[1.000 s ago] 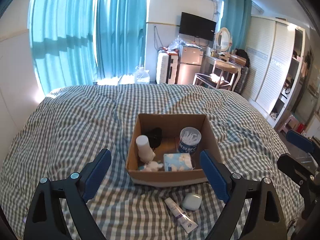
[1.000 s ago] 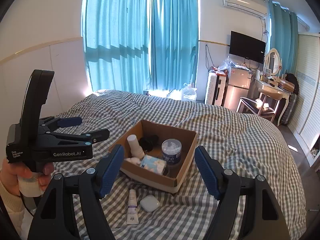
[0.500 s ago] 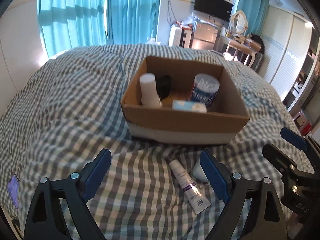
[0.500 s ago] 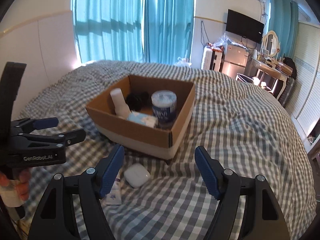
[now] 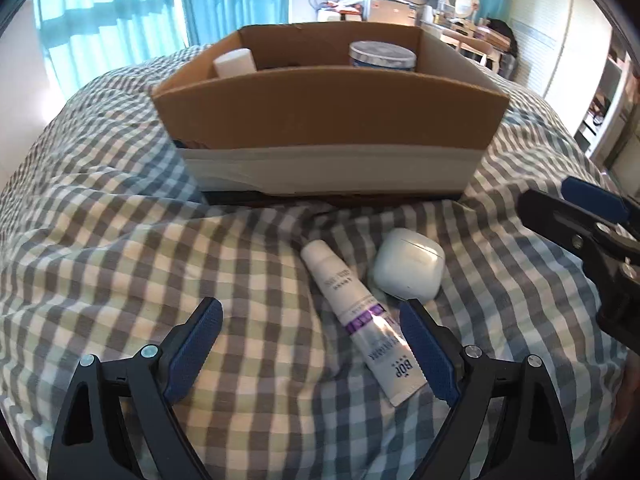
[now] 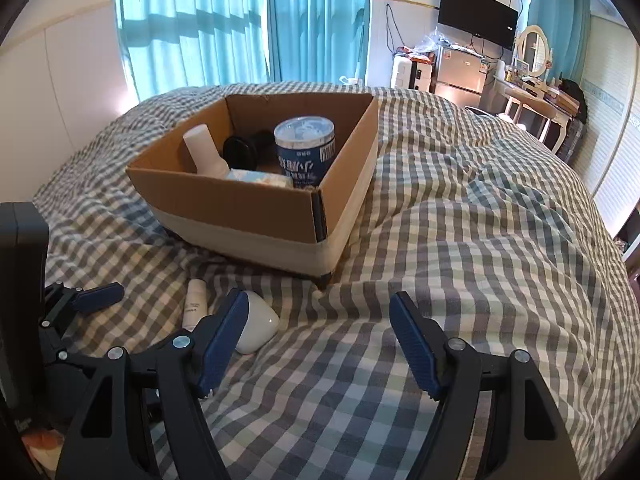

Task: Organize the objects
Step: 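Grasp the white-and-purple tube with the left tool, then grasp the white earbud case with the right tool while the left holds the tube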

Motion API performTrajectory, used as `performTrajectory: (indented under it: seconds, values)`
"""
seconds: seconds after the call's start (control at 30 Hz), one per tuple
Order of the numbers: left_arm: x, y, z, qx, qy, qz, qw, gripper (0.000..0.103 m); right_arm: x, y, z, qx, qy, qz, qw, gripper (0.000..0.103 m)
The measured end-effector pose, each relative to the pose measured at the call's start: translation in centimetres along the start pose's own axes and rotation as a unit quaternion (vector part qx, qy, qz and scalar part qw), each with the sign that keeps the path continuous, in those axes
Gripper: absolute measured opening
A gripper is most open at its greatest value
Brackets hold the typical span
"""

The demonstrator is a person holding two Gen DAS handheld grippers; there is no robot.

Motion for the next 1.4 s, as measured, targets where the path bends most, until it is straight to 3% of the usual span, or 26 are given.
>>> performTrajectory:
  seconds: [0.1,0.17,0.4,0.5,0.63,0.77,0.97,1.13,1.23,1.4]
  values:
    - [0.5,-0.4,-0.7,0.005,0.011,-0.014,0.9998,0.083,0.1,-0.1,-0.1,0.001,0.002,-0.001,1.000,0.073]
    - [1.0,-0.9,-1.1,0.010,0.023,-0.023,0.9994,0.064,0.1,-0.2,-0.1,0.005,0.001,-0.001,1.000,0.073]
    - [4.2,-2.9,-1.6,0.044,0.053,-0.011,0.9975,0.064,0.3,-0.2,-0.3,0.008,0.005,0.001,1.000,0.073]
    - [4.3,-3.7,-1.6,0.060,0.051,-0.021,0.9966,0.046,0.4,-0.3,-0.4,0.011,0.008,0.001,1.000,0.073]
    - [2.8,-3.3,-1.7,0.039,0.051,-0.048,0.9968,0.025,0.4,-0.3,-0.5,0.010,0.008,0.001,1.000,0.073]
    - [0.7,-2.6,-1.5,0.022,0.046,-0.066,0.9965,0.024,0.4,-0.5,-0.6,0.018,0.011,0.007,1.000,0.073]
    - [-3.7,-2.2,-0.9,0.026,0.006,-0.092,0.9954,0.024,0.1,0.0,-0.4,0.007,0.012,-0.003,1.000,0.073]
    - [-6.0,0.5,2.1,-0.003,-0.029,-0.101,0.9945,0.024,-0.2,0.6,0.0,0.000,0.016,-0.003,1.000,0.073]
    - [-6.6,2.1,4.7,-0.009,-0.054,-0.090,0.9944,0.024,0.1,1.0,0.3,0.001,0.027,0.001,1.000,0.073]
    - [-7.8,4.0,6.0,-0.015,-0.067,-0.073,0.9950,0.024,1.4,2.1,1.2,-0.001,0.044,0.024,0.999,0.073]
Point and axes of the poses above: each gripper's, at about its wrist camera, not at the fingertips, and x roughly the way its jaws point, y to its left, z to its top, the point moved 8 cm from there along x, roughly the way its jaws point, and after that the axes turned 12 degrees about -x, right-handed, at the moved point
